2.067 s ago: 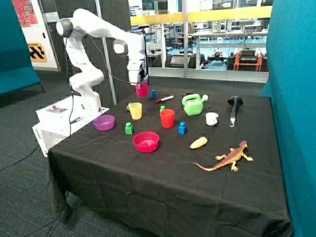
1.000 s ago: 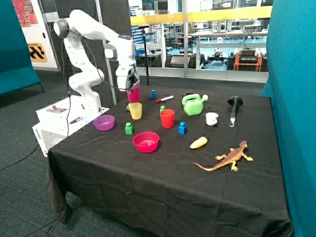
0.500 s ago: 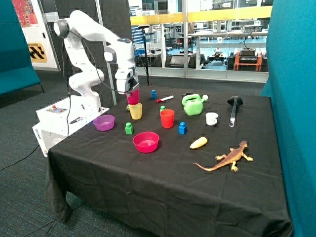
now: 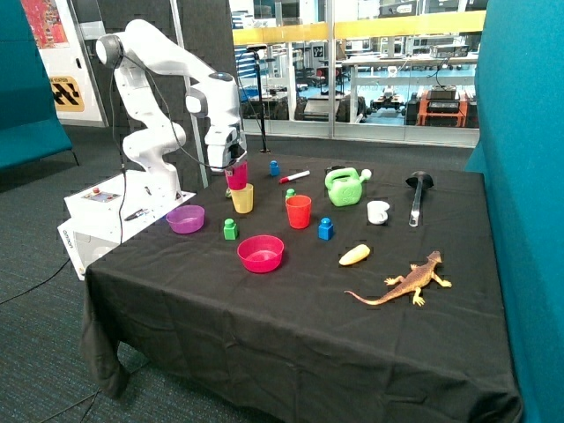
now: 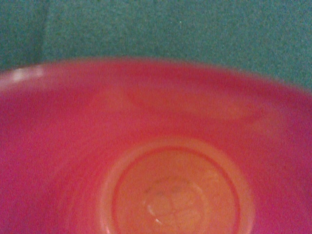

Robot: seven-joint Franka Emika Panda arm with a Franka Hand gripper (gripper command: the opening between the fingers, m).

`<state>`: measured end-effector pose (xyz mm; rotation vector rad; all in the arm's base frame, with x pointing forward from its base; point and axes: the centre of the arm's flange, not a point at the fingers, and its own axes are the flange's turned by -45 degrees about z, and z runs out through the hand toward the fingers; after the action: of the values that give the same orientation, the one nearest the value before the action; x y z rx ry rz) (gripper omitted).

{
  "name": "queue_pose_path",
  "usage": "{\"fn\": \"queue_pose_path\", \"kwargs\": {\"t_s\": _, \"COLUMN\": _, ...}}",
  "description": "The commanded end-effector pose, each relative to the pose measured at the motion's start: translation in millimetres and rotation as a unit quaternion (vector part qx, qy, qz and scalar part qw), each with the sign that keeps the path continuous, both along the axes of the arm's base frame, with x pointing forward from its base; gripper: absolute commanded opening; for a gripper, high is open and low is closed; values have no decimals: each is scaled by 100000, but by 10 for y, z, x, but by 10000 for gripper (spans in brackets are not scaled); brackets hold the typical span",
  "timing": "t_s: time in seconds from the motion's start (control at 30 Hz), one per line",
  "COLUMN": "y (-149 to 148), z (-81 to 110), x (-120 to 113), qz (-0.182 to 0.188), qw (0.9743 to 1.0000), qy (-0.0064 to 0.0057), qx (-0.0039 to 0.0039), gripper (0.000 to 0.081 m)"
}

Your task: Stack the cups

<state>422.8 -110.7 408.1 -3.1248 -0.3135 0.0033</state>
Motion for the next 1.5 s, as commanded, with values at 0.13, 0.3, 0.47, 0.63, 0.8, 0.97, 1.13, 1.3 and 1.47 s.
{"fn": "queue_pose_path", "kwargs": {"t_s": 0.13, "y": 19, "z": -63, "x": -52, "qz": -5, "qw": 100000, "qy": -111, "qx": -42, "gripper": 0}}
{"fn": "queue_pose_path", "kwargs": {"t_s": 0.3, "y": 18, "z": -65, "x": -40, "qz": 166, "qw": 100000, "qy": -111, "qx": -42, "gripper": 0}}
{"fn": "queue_pose_path", "kwargs": {"t_s": 0.47, "y": 29, "z": -55, "x": 11, "qz": 639, "qw": 99998, "qy": -112, "qx": -42, "gripper": 0}}
{"fn": "queue_pose_path", "kwargs": {"t_s": 0.63, "y": 50, "z": -28, "x": 131, "qz": 975, "qw": 99995, "qy": -112, "qx": -41, "gripper": 0}}
{"fn": "queue_pose_path", "kwargs": {"t_s": 0.8, "y": 72, "z": 30, "x": 280, "qz": 1564, "qw": 99988, "qy": -112, "qx": -41, "gripper": 0}}
{"fn": "queue_pose_path", "kwargs": {"t_s": 0.97, "y": 73, "z": 21, "x": 305, "qz": 1355, "qw": 99991, "qy": -112, "qx": -41, "gripper": 0}}
{"fn": "queue_pose_path", "kwargs": {"t_s": 1.13, "y": 76, "z": -2, "x": 274, "qz": 1156, "qw": 99993, "qy": -112, "qx": -41, "gripper": 0}}
{"fn": "queue_pose_path", "kwargs": {"t_s": 1.3, "y": 83, "z": -11, "x": 246, "qz": 892, "qw": 99996, "qy": -112, "qx": -41, "gripper": 0}}
{"fn": "queue_pose_path", "kwargs": {"t_s": 1.47, "y": 93, "z": -6, "x": 234, "qz": 1045, "qw": 99994, "qy": -112, "qx": -41, "gripper": 0}}
